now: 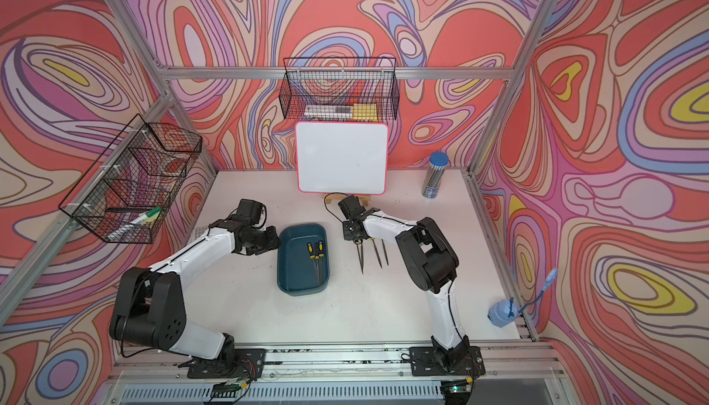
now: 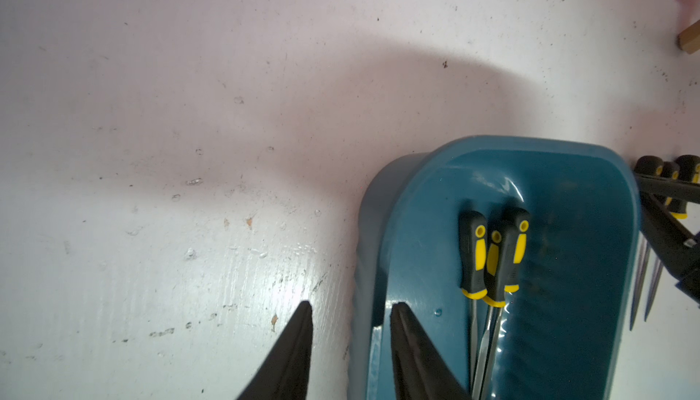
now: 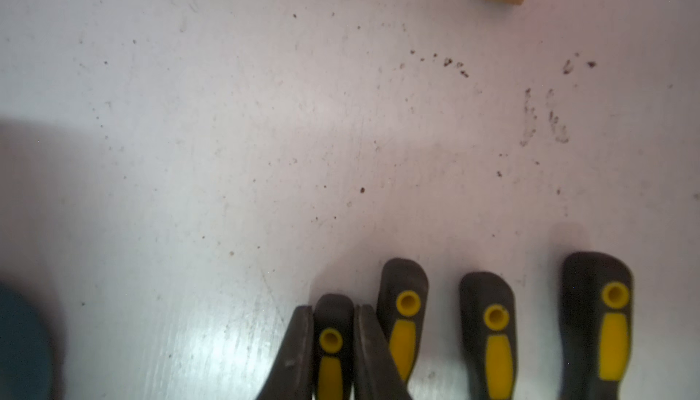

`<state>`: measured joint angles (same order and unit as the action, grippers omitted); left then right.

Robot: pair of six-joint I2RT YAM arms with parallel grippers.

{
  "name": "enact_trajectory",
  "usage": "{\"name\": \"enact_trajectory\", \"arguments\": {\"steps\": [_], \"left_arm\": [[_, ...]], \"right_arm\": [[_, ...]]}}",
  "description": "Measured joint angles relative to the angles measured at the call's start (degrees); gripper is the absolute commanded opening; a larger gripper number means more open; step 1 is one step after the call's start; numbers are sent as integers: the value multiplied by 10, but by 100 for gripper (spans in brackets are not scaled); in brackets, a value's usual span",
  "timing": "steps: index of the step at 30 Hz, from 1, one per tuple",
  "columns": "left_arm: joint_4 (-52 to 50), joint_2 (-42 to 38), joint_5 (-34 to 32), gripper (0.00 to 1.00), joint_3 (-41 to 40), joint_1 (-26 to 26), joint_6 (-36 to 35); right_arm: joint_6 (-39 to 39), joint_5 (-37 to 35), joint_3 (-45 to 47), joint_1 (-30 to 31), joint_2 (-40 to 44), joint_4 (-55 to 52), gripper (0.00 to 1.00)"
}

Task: Take the file tool out of the storage box
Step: Adjust the file tool at the center of the board.

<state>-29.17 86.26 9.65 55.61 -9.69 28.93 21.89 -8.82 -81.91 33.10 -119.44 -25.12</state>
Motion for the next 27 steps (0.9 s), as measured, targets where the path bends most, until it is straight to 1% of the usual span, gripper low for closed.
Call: {"name": "enact_trajectory", "arguments": {"steps": [19,22,27], "left_arm": [[-1,0,0,39,0,0,0],[-1,0,0,39,0,0,0],[-1,0,0,39,0,0,0]], "right_arm": [[-19,-3,0,-8,0,-1,13],[-13,10,0,-8,0,0,13],[19,47,0,-9,0,10,12]]}}
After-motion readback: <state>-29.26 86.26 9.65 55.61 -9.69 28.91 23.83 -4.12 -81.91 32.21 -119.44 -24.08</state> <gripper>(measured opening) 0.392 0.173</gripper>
